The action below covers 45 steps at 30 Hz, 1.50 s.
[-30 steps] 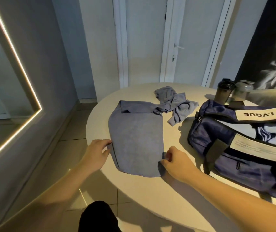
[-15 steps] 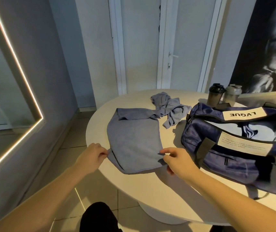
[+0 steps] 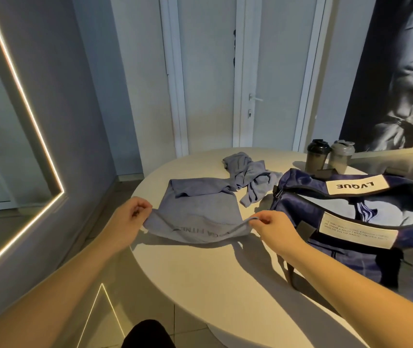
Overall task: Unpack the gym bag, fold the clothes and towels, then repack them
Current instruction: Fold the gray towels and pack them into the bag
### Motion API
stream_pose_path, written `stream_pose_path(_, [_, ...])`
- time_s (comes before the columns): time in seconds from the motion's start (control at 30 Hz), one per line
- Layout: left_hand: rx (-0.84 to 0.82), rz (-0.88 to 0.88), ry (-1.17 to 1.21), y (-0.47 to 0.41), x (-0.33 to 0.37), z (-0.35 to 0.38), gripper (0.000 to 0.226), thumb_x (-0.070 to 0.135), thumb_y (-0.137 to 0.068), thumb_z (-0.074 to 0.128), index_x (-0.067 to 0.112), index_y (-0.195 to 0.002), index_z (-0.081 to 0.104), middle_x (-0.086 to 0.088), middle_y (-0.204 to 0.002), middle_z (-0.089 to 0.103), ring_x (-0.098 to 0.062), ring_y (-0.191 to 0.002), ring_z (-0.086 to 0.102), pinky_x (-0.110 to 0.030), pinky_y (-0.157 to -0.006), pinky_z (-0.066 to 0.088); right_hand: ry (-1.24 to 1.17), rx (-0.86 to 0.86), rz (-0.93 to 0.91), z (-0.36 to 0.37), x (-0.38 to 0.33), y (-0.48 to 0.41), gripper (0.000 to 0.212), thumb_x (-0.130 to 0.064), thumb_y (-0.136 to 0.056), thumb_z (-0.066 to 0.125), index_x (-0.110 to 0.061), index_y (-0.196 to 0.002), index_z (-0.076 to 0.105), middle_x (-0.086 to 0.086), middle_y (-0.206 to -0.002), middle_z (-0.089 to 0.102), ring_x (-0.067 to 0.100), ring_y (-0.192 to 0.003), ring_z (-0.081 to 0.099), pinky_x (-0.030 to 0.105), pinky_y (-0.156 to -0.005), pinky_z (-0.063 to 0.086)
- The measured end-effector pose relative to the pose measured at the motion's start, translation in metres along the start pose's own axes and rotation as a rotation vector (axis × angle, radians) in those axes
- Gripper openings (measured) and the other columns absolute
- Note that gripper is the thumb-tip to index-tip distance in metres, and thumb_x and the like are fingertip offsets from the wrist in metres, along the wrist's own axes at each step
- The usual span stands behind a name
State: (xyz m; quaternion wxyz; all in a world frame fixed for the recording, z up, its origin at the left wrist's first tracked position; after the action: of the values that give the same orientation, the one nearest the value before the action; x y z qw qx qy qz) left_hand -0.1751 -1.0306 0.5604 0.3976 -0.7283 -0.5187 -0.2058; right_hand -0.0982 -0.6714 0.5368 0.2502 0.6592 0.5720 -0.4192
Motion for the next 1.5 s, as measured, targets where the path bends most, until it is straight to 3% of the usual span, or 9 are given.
stream_pose_path(0.23, [-0.181, -0.043, -0.151, -0.09, -0.026, 0.033, 0.009, 0.022, -0.097, 0.067, 0.023, -0.104, 0.072, 0.005, -0.1, 0.071, -0.011, -0.092, 0.065, -0.029, -0.086, 0.053, 0.394, -0.116, 0.104, 0.02, -0.007, -0.099, 0.036, -0.002, -0.089, 0.055, -0.015, -0.056, 0.051, 0.006, -0.058, 0.048, 0.02, -0.056, 0.042, 0.024, -0.052, 0.031])
stream_pose_path(0.53, [-0.393, -0.212, -0.447, -0.157, -0.092, 0.09, 0.021, 0.021, -0.096, 0.057, 0.006, -0.086, 0.069, -0.011, -0.088, 0.066, -0.027, -0.087, 0.064, -0.033, -0.073, 0.044, 0.802, -0.561, 0.426, 0.055, 0.012, -0.18, 0.008, -0.007, -0.085, 0.066, 0.0, -0.089, 0.07, 0.013, -0.071, 0.068, 0.025, -0.06, 0.064, 0.03, -0.062, 0.053])
stream_pose_path(0.63, [-0.324, -0.123, -0.418, -0.186, -0.09, 0.103, 0.02, 0.029, -0.092, 0.065, 0.01, -0.086, 0.069, -0.008, -0.088, 0.068, -0.025, -0.084, 0.063, -0.036, -0.076, 0.048, 0.82, -0.335, 0.357, 0.051, 0.01, -0.226, 0.023, -0.01, -0.094, 0.058, -0.002, -0.073, 0.063, 0.009, -0.056, 0.062, 0.022, -0.054, 0.061, 0.026, -0.051, 0.049])
stream_pose_path(0.73, [-0.269, 0.011, -0.363, -0.211, -0.085, 0.12, 0.024, 0.033, -0.084, 0.077, 0.015, -0.097, 0.068, -0.002, -0.099, 0.064, -0.02, -0.09, 0.06, -0.039, -0.084, 0.051, 0.906, -0.24, 0.281, 0.054, 0.018, -0.266, 0.011, -0.016, -0.098, 0.061, -0.006, -0.102, 0.063, 0.01, -0.079, 0.055, 0.029, -0.093, 0.065, 0.036, -0.078, 0.051])
stream_pose_path(0.87, [-0.352, 0.113, -0.427, -0.235, -0.092, 0.143, 0.025, 0.032, -0.087, 0.075, 0.019, -0.107, 0.068, 0.002, -0.106, 0.054, -0.019, -0.097, 0.056, -0.038, -0.088, 0.049, 0.965, -0.053, 0.096, 0.069, 0.039, -0.298, 0.015, -0.014, -0.09, 0.07, -0.007, -0.1, 0.061, 0.01, -0.086, 0.056, 0.026, -0.07, 0.054, 0.037, -0.063, 0.049])
stream_pose_path(1.03, [-0.227, 0.177, -0.396, -0.249, -0.096, 0.145, 0.015, 0.024, -0.097, 0.065, 0.015, -0.102, 0.075, -0.006, -0.102, 0.067, -0.028, -0.095, 0.062, -0.041, -0.084, 0.05, 0.927, -0.076, 0.106, 0.08, 0.051, -0.318, 0.023, -0.006, -0.089, 0.066, -0.004, -0.112, 0.066, 0.017, -0.11, 0.063, 0.033, -0.094, 0.06, 0.04, -0.083, 0.053])
stream_pose_path(1.27, [0.054, 0.186, -0.355, -0.248, -0.058, 0.089, 0.013, 0.028, -0.099, 0.062, 0.025, -0.099, 0.05, 0.003, -0.083, 0.062, -0.012, -0.069, 0.056, -0.022, -0.061, 0.04, 0.698, 0.199, -0.048, 0.046, -0.011, -0.307, 0.013, -0.015, -0.098, 0.048, -0.009, -0.107, 0.054, 0.01, -0.085, 0.057, 0.032, -0.085, 0.058, 0.045, -0.072, 0.051])
stream_pose_path(1.4, [-0.005, 0.437, -0.443, -0.219, -0.044, 0.057, 0.003, 0.019, -0.1, 0.059, 0.018, -0.104, 0.059, -0.006, -0.096, 0.065, -0.02, -0.079, 0.06, -0.027, -0.074, 0.048, 0.678, 0.193, -0.103, 0.028, -0.046, -0.285, 0.018, -0.017, -0.1, 0.053, -0.013, -0.117, 0.053, 0.012, -0.099, 0.061, 0.031, -0.092, 0.061, 0.047, -0.089, 0.051])
stream_pose_path(1.5, [-0.172, 0.712, -0.579, -0.185, -0.049, 0.057, 0.011, 0.01, -0.091, 0.069, 0.016, -0.099, 0.071, -0.003, -0.107, 0.065, -0.025, -0.088, 0.064, -0.033, -0.077, 0.055, 0.689, 0.113, -0.333, 0.026, -0.047, -0.251, 0.011, -0.014, -0.098, 0.051, -0.015, -0.103, 0.061, 0.005, -0.089, 0.062, 0.025, -0.081, 0.057, 0.04, -0.077, 0.048])
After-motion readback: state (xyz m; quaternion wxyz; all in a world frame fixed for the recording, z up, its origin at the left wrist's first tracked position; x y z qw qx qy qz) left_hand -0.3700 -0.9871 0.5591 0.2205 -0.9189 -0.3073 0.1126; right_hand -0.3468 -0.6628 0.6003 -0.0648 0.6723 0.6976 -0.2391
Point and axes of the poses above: each hand's wrist, its own y-axis away from the middle knuckle, its own z-axis out of the palm, x = y × z, the point moved 4 cm from there along -y, towards the middle knuckle
